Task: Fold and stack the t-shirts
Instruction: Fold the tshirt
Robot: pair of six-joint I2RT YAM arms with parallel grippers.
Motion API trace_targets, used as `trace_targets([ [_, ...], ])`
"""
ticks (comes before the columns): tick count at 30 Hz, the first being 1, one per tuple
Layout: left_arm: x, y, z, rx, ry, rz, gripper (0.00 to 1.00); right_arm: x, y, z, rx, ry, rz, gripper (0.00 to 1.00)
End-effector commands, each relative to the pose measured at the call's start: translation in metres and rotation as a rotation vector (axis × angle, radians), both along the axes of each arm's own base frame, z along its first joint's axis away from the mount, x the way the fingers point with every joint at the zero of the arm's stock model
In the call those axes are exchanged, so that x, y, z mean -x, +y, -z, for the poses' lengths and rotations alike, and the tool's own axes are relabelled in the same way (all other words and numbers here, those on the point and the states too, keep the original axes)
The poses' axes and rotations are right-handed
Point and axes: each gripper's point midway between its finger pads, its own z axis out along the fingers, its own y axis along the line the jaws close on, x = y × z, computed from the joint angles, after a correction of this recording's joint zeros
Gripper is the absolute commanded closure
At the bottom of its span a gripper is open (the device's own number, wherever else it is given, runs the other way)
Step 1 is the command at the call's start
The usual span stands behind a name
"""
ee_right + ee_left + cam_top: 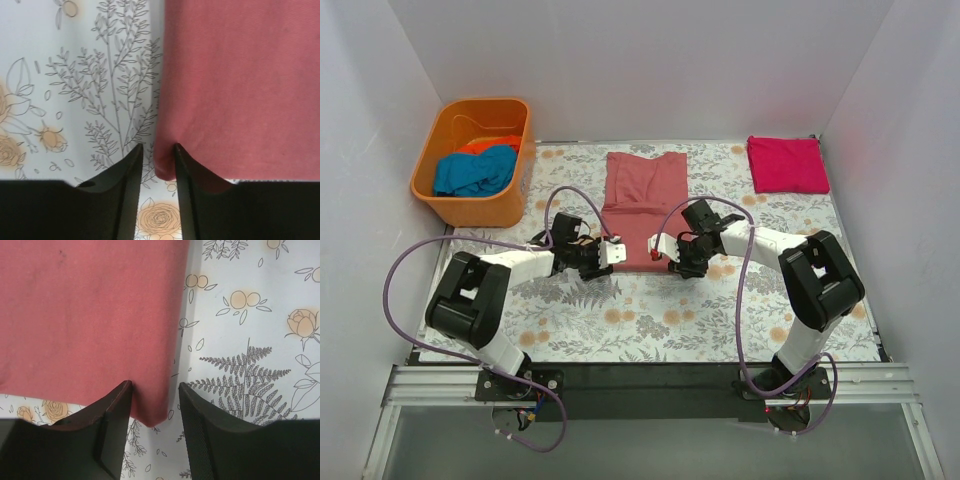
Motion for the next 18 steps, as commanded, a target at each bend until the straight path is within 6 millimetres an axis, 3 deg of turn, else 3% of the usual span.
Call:
trace_targets([
  [1,0.005,0.005,0.013,-0.038,0.002,0.019,0.59,-0.001,-0.007,0.015,0.037,-0.022,-0.001,0.64],
  [2,0.005,0.006,0.015,-0.045,0.004,0.014,0.65,0.0,-0.008,0.017,0.044,-0.024,-0.004,0.68],
  [4,0.004,0.006,0.014,-0.048,0.006,0.012,0.74,-0.001,-0.011,0.018,0.056,-0.035,0.007,0.89],
  [5,0.002,0.006,0.01,-0.044,0.001,0.005,0.84,-0.003,-0.011,0.016,0.054,-0.043,0.016,0.98],
  [8,-0.009,0.002,-0.01,-0.012,0.001,-0.028,0.98,-0.016,-0.004,-0.008,0.022,-0.085,0.049,0.99],
  [9,-0.023,-0.003,-0.03,0.02,-0.03,-0.04,1.0,-0.021,-0.002,-0.022,0.001,-0.114,0.055,0.99],
  [11,-0.039,-0.002,-0.054,0.055,-0.024,-0.091,1.0,-0.041,0.003,-0.055,-0.041,-0.165,0.083,0.99],
  [12,-0.058,-0.007,-0.08,0.084,-0.072,-0.098,1.0,-0.048,0.003,-0.069,-0.057,-0.19,0.091,0.99],
  [14,-0.07,-0.004,-0.098,0.098,-0.081,-0.125,1.0,-0.071,0.005,-0.105,-0.092,-0.261,0.103,0.99],
  [16,-0.083,-0.005,-0.124,0.113,-0.115,-0.126,1.0,-0.081,0.0,-0.12,-0.082,-0.288,0.108,0.99],
  [18,-0.087,-0.006,-0.135,0.118,-0.137,-0.127,1.0,-0.089,-0.001,-0.135,-0.074,-0.323,0.094,0.99],
])
